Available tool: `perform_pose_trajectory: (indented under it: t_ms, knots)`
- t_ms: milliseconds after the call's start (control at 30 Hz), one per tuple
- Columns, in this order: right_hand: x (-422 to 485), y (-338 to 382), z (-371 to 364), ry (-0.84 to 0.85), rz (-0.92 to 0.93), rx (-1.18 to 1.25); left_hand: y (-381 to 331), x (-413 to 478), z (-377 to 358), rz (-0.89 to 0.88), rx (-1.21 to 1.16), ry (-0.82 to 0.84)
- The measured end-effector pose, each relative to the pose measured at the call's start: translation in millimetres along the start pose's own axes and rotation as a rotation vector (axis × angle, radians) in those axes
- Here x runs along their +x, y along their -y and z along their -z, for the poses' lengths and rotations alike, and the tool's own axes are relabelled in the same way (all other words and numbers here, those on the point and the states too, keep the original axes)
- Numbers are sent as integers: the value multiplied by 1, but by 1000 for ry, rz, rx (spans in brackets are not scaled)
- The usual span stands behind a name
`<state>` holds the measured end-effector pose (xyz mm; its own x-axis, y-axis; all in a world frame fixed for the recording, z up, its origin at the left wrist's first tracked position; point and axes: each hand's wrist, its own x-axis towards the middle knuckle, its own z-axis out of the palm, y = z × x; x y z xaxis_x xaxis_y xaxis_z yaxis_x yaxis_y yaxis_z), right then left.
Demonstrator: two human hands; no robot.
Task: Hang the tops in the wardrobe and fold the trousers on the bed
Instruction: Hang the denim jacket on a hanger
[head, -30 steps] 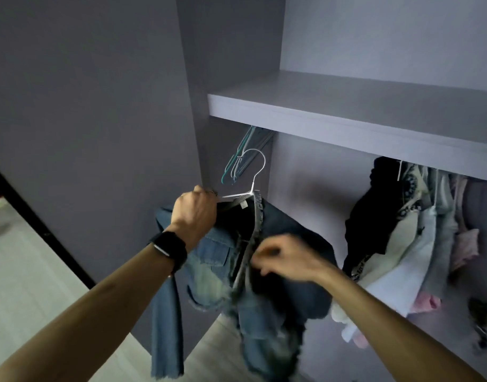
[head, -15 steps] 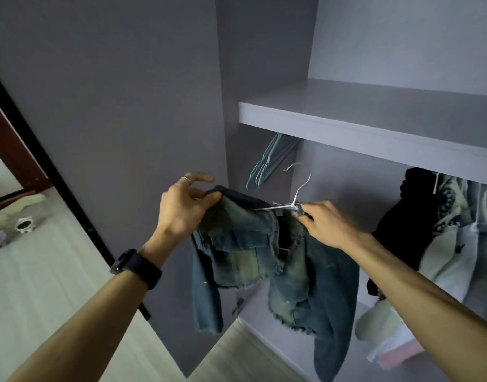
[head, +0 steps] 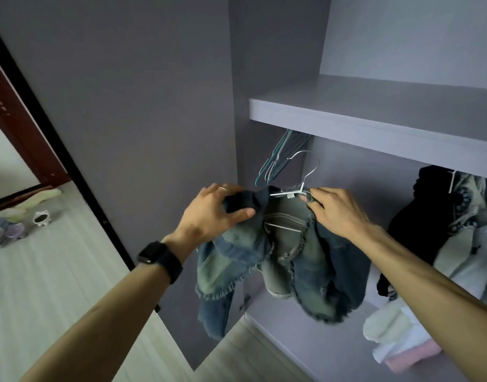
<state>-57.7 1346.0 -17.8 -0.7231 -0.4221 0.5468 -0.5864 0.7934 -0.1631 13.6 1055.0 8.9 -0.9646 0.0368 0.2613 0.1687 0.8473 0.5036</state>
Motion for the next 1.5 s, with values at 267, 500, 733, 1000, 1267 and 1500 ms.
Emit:
perform_pose_trajectory:
  t_ms: [267,500,733,1000,1267,1500]
  knots:
    - [-5,2,4,48,4,27,-26,24,-29,-250,446,-292]
    - [-24,-9,-10,125,21,-47,-16,45,-10,412,-876,95]
    - [-30,-13,-16,40,-58,-5,-5,29,-18,129,-175,40]
    - [-26,-30,-11,-48,-60,123,59,13,-57,178,-8,101]
    - [-30,-32,20,-132,-36,-254,41,47,-64,166,63,148]
    - [-44,-48,32,-28,-369,-210,34,40,-62,94,116,-164]
